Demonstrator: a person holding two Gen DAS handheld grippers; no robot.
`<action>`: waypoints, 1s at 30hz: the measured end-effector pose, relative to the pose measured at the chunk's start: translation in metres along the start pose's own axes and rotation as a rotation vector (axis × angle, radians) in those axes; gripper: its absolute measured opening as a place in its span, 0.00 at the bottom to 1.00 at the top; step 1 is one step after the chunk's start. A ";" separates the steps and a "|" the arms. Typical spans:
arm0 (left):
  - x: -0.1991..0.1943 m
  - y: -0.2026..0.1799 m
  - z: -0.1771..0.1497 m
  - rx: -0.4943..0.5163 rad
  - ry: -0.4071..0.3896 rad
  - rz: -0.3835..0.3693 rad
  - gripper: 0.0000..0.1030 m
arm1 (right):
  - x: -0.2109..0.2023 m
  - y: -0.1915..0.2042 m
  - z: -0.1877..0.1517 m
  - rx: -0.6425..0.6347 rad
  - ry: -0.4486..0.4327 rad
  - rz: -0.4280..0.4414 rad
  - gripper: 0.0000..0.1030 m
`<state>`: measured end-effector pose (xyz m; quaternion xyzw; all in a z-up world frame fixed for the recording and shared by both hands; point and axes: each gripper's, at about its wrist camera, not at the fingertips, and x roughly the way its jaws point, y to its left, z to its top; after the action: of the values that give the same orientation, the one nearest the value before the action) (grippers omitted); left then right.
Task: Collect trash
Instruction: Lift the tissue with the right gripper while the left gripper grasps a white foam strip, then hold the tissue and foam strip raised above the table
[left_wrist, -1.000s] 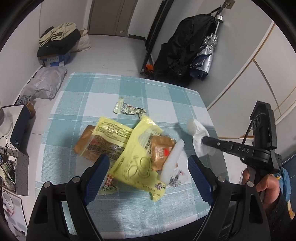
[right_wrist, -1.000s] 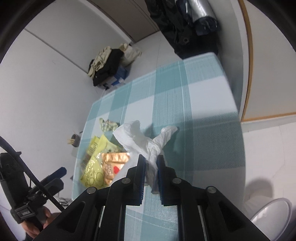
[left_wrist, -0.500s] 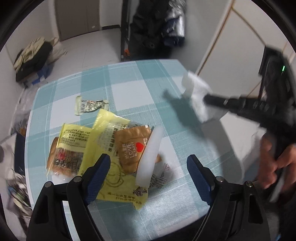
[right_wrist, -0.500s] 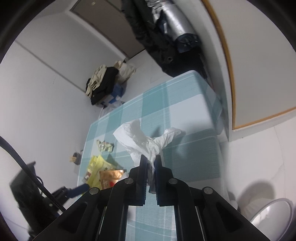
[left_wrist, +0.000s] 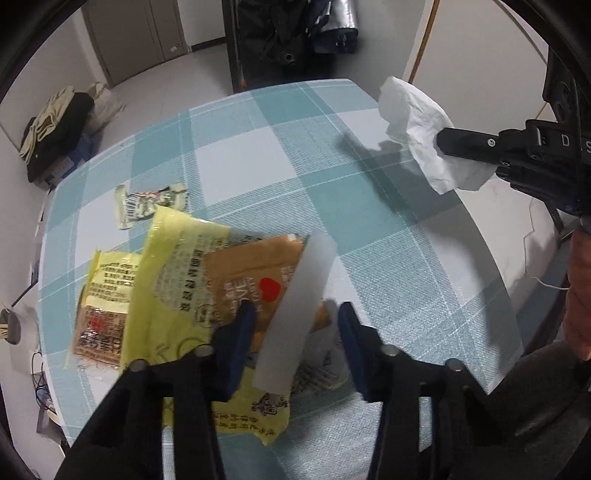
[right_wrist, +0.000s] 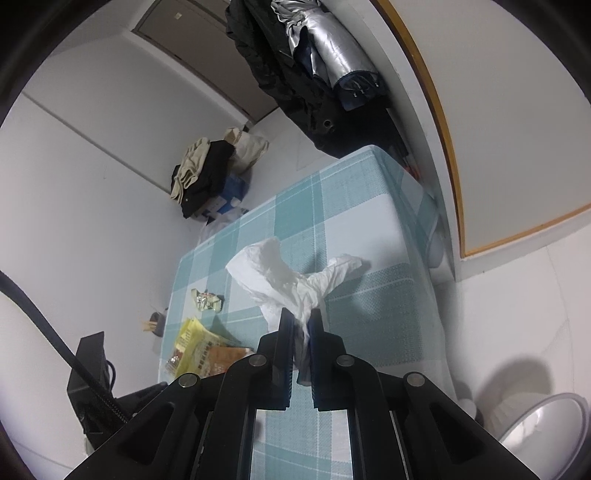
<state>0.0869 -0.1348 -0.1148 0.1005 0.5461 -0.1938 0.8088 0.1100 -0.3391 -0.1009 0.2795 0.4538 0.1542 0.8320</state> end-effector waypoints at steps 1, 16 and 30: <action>0.001 -0.001 0.000 0.002 0.005 -0.003 0.31 | 0.000 0.000 0.000 0.001 0.000 0.000 0.07; -0.008 0.017 -0.003 -0.079 0.006 -0.076 0.08 | 0.003 0.005 -0.002 -0.015 0.006 -0.006 0.07; -0.044 0.028 -0.004 -0.163 -0.104 -0.109 0.08 | -0.001 0.009 -0.004 -0.023 -0.009 -0.002 0.07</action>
<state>0.0811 -0.0991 -0.0768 -0.0058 0.5222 -0.1972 0.8297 0.1060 -0.3313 -0.0971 0.2702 0.4487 0.1574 0.8372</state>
